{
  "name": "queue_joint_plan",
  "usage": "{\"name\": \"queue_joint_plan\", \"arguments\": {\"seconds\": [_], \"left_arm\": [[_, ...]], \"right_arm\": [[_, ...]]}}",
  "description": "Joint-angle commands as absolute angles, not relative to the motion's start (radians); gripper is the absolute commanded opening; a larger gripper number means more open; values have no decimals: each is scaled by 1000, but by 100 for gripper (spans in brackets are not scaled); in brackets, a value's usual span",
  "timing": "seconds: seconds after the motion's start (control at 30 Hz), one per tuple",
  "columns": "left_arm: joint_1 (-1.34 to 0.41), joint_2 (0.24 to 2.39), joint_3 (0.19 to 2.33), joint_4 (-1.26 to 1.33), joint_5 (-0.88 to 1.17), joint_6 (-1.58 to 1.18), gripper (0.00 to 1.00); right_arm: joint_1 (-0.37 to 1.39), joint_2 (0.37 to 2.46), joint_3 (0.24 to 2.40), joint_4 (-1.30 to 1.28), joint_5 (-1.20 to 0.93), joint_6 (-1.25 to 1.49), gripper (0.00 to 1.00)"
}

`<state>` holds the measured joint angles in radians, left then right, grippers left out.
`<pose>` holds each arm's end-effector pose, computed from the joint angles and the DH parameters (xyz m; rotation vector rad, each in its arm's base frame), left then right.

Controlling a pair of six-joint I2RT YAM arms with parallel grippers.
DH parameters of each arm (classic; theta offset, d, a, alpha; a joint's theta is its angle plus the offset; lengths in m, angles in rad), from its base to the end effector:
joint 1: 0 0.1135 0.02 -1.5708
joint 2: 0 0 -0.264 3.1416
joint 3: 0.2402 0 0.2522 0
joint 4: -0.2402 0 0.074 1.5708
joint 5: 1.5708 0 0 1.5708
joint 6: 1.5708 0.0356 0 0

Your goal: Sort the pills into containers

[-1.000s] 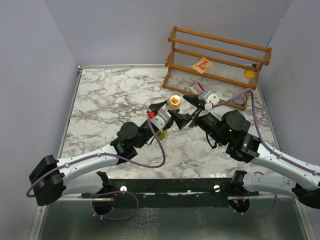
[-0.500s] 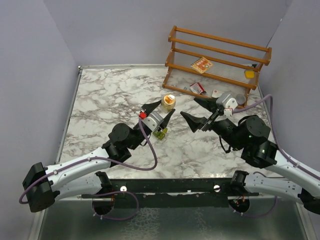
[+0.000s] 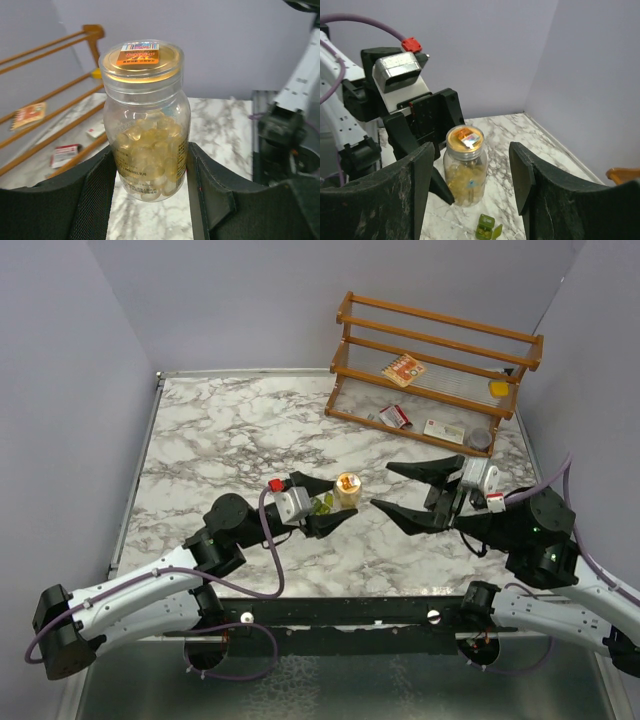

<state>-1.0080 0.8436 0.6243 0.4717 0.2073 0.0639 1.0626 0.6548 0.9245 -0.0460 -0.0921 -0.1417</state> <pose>0.1016 -0.1748 0.3432 0.8592 1.0858 -0.9325 0.0640 0.1217 0.4217 -0.8566 1.1042 0.8344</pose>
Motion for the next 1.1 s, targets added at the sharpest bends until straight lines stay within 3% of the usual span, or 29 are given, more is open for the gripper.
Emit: {"name": "queue_joint_plan", "arguments": {"seconds": [0.0,0.63,1.07], "left_arm": [[-1006,793,590,456,487,-15,0],[-1006,778,581,457,749,-17,0],[-1006,780,581,457,735,-12,0]], "right_arm": [[1069,655,918,-62,-257,-139,61],[1069,668,918,-81,-548,-46,56],[1069,725,889,-68,-630,-8,61]]}}
